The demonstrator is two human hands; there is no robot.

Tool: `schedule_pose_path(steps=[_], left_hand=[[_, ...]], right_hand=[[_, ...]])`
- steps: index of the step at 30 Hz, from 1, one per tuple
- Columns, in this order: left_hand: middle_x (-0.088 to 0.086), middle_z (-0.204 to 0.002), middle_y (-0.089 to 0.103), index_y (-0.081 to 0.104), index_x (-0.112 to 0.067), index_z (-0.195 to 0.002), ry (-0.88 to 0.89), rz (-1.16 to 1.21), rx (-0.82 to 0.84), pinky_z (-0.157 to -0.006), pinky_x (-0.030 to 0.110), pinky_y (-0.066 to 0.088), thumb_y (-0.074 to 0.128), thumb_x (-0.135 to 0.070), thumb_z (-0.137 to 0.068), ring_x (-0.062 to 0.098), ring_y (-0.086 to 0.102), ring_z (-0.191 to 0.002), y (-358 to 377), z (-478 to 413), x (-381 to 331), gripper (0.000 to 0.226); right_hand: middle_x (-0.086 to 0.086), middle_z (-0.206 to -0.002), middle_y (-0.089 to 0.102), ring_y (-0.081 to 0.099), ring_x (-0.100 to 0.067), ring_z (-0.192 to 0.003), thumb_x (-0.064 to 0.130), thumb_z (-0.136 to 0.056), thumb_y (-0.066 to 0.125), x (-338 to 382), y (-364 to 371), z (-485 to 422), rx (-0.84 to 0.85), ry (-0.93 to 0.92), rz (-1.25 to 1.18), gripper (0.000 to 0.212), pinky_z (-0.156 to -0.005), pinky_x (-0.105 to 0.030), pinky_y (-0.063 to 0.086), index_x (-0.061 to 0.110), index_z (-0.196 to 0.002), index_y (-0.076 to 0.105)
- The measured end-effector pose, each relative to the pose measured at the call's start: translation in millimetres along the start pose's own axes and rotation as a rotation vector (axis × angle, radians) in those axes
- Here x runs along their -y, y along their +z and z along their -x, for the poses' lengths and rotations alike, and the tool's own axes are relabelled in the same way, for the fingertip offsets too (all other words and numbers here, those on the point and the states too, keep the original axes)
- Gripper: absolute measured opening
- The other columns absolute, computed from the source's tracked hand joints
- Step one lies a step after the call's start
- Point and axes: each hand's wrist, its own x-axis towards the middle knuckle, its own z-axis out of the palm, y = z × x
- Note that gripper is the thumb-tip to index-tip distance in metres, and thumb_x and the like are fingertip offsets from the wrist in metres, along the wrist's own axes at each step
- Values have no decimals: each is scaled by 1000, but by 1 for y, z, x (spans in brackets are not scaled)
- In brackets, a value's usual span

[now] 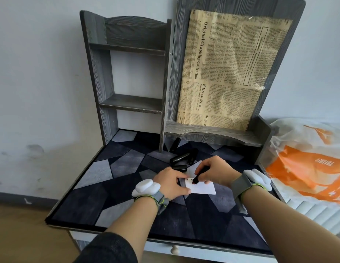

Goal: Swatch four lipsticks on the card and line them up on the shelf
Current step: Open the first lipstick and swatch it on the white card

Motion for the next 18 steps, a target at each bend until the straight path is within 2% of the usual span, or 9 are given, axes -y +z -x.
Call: schedule_pose_path(steps=[13, 18], left_hand=[[-10, -92, 40, 58, -44, -121, 1, 0, -4, -80, 25, 43, 73, -50, -69, 14, 55, -99, 1, 2, -1, 54], [-11, -91, 40, 59, -46, -119, 7, 1, -9, -81, 26, 44, 73, -49, -69, 14, 55, -98, -1, 3, -3, 52]], right_hand=[[-8, -85, 74, 69, -18, -66, 8, -73, 72, -1, 2, -2, -4, 13, 9, 12, -71, -29, 60, 10, -84, 74], [-18, -84, 74, 62, -16, -61, 9, -69, 73, 1, 2, -1, 53, 17, 26, 12, -66, -25, 57, 7, -81, 74]])
